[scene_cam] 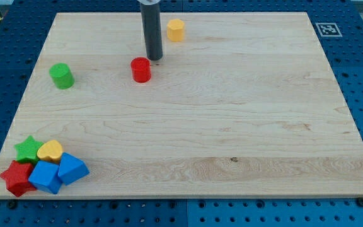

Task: Move the red circle into the group of blocks

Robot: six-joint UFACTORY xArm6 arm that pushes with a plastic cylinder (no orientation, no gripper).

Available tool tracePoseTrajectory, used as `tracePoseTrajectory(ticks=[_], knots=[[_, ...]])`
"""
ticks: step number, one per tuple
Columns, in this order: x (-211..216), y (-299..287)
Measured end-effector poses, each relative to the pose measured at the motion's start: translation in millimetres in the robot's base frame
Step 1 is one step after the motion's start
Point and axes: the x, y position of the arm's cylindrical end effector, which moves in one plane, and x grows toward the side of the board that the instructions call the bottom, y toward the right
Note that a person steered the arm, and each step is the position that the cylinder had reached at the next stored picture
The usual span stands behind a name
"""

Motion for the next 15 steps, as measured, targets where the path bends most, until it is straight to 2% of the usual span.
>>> tracePoseTrajectory(ticks=[2, 5, 8, 12, 15], knots=[[16.3, -21.4], [74.6, -29.7], [84.6, -26.3], [90.0, 14.1], [121.4, -11.6]])
